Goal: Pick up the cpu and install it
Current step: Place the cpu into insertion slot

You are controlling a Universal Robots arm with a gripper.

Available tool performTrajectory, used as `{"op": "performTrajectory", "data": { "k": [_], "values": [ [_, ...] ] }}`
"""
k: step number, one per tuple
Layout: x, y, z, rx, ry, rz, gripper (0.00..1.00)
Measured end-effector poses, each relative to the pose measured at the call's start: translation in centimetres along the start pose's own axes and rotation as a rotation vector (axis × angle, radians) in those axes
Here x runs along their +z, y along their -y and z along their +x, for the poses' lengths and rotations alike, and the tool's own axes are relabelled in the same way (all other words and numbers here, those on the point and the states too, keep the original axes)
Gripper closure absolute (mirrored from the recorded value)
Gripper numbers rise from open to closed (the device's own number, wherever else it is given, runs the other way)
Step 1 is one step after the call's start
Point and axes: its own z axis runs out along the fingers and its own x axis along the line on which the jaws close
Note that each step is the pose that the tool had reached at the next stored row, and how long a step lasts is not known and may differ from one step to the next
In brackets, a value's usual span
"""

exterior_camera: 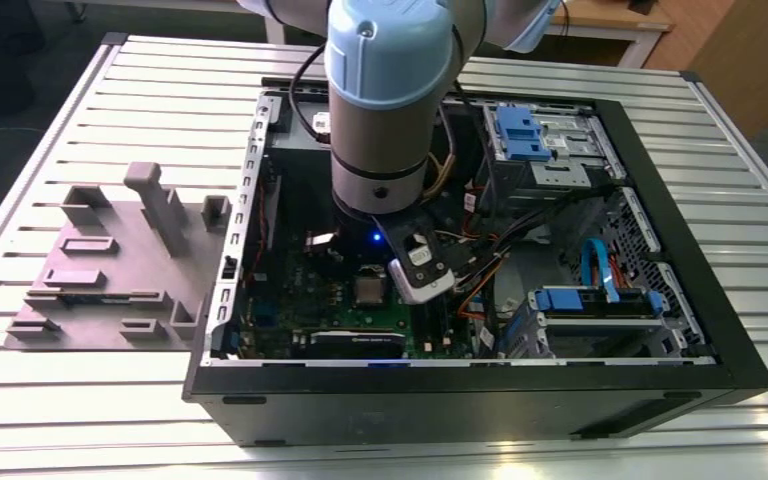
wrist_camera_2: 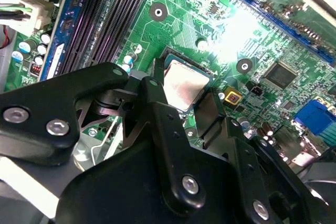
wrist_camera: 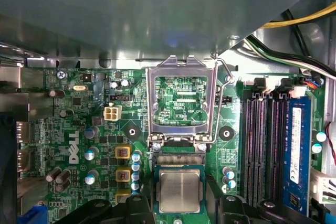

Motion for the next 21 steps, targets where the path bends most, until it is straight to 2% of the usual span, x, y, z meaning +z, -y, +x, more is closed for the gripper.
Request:
{"op": "performTrajectory", "data": {
  "k": [5, 9, 16, 19, 21],
  "values": [
    [0.05, 0.0, 0.01, 0.0, 0.0003, -0.0003, 0.53],
    [0.38, -0.01, 0.03, 0.0, 0.0069, -0.0036, 0.53],
    [0.4, -0.06, 0.15, 0.0, 0.0089, -0.0039, 0.53],
    [0.59, -0.08, 0.26, 0.0, 0.0142, -0.0038, 0.53],
    [0.62, -0.07, 0.29, 0.0, 0.0152, -0.0036, 0.53]
  ]
}}
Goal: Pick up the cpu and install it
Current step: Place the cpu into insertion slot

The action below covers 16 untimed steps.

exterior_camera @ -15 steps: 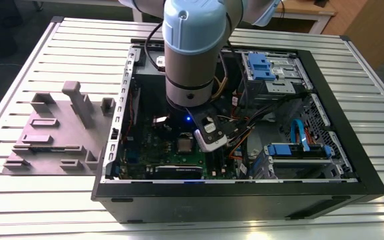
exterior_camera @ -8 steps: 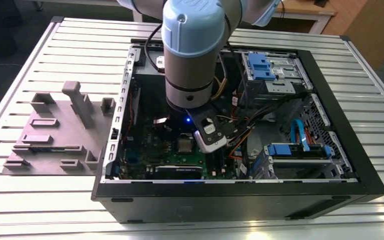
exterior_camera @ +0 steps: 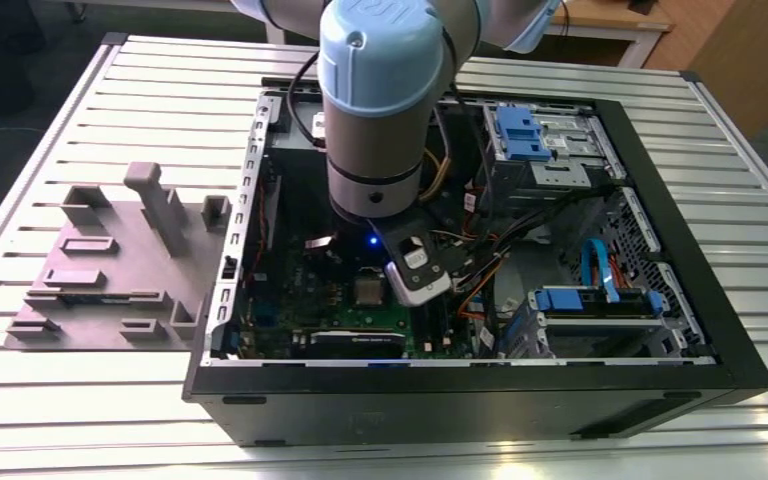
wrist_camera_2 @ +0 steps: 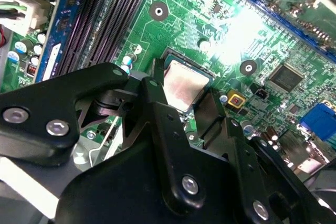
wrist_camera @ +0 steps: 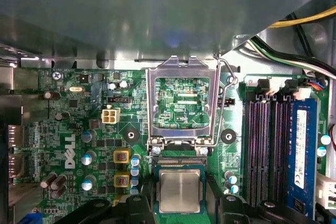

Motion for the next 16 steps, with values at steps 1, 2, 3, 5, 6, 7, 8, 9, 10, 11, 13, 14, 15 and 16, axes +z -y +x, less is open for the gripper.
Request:
{"op": "performTrajectory", "data": {
  "k": [1, 2, 3, 5, 6, 7, 8, 9, 10, 11, 13, 14, 15, 16],
  "values": [
    [0.0, 0.0, 0.0, 0.0, 0.0001, 0.0001, 0.53],
    [0.01, 0.0, 0.0, 0.0, 0.0001, -0.0001, 0.53],
    [0.02, 0.0, 0.01, 0.0, 0.0003, -0.0003, 0.53],
    [0.02, -0.01, 0.03, 0.0, 0.0004, -0.0003, 0.53],
    [0.03, -0.01, 0.04, 0.0, 0.0007, -0.0004, 0.53],
    [0.07, 0.0, 0.05, 0.0, 0.001, -0.0001, 0.53],
    [0.1, 0.0, 0.08, 0.0, 0.0017, 0.0002, 0.53],
    [0.11, 0.0, 0.08, 0.0, 0.0018, 0.0002, 0.53],
    [0.12, 0.0, 0.08, 0.0, 0.0019, 0.0002, 0.53],
    [0.13, -0.01, 0.08, 0.0, 0.002, 0.0, 0.53],
    [0.14, 0.0, 0.08, 0.0, 0.0021, -0.0002, 0.53],
    [0.14, -0.01, 0.08, 0.0, 0.0022, -0.0002, 0.53],
    [0.15, 0.0, 0.08, 0.0, 0.0021, -0.0002, 0.53],
    [0.15, -0.01, 0.08, 0.0, 0.0022, -0.0002, 0.53]
  ]
}}
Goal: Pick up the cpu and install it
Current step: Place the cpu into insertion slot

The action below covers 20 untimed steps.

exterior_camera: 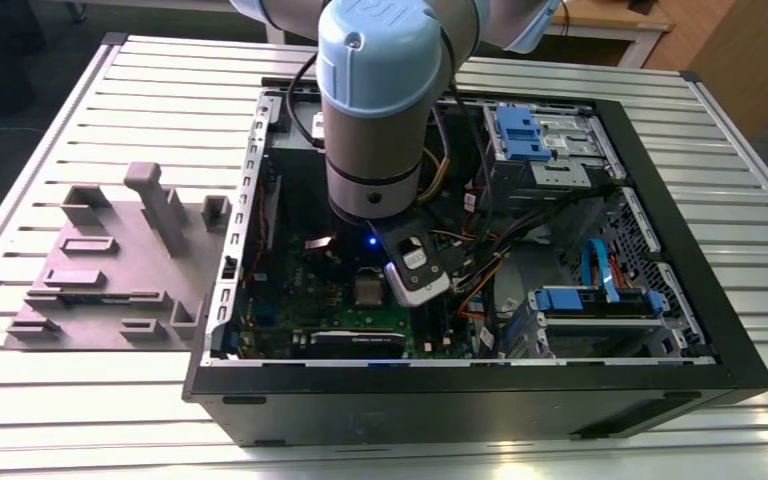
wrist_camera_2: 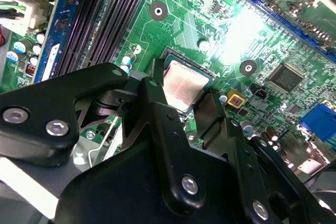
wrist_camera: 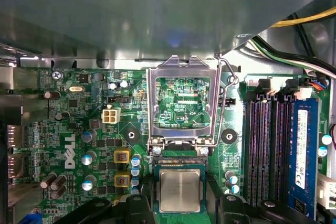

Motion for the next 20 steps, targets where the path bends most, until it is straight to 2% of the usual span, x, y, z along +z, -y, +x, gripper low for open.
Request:
{"op": "performTrajectory", "data": {
  "k": [13, 20],
  "values": [
    [-0.09, -0.01, -0.01, 0.005, 0.0002, -0.0002, 0.53],
    [-0.13, 0.0, -0.04, 0.027, -0.0003, 0.0009, 0.53]
  ]
}}
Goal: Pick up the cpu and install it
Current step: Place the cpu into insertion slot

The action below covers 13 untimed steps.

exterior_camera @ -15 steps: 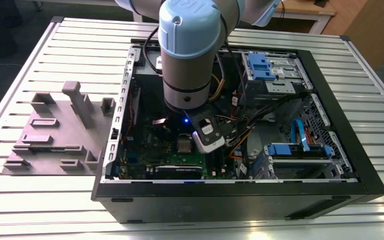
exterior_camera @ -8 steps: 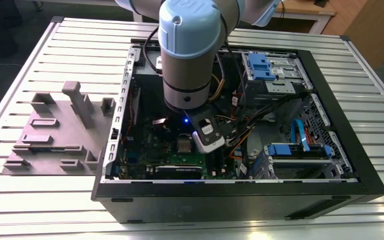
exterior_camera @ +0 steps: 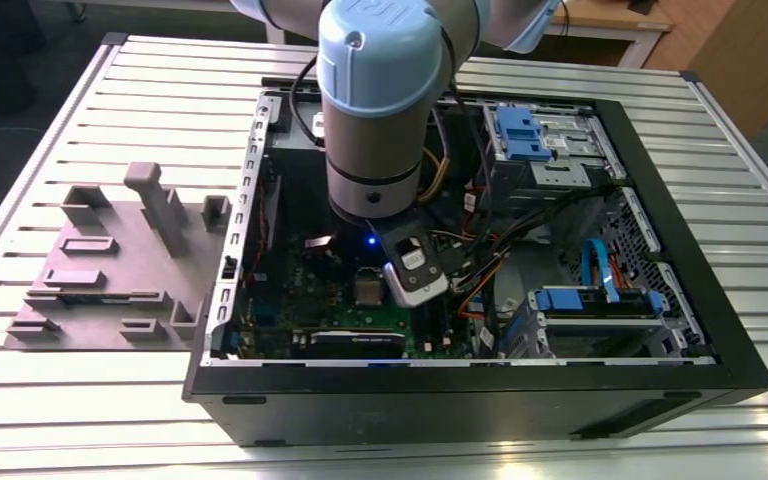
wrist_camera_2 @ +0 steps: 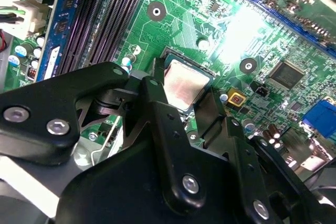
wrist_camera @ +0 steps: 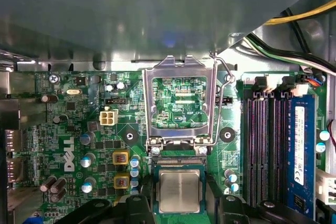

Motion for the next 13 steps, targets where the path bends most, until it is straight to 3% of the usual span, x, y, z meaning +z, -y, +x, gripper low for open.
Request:
{"op": "performTrajectory", "data": {
  "k": [13],
  "values": [
    [-0.2, -0.03, -0.02, -0.001, -0.0002, -0.0059, 0.53]
  ]
}}
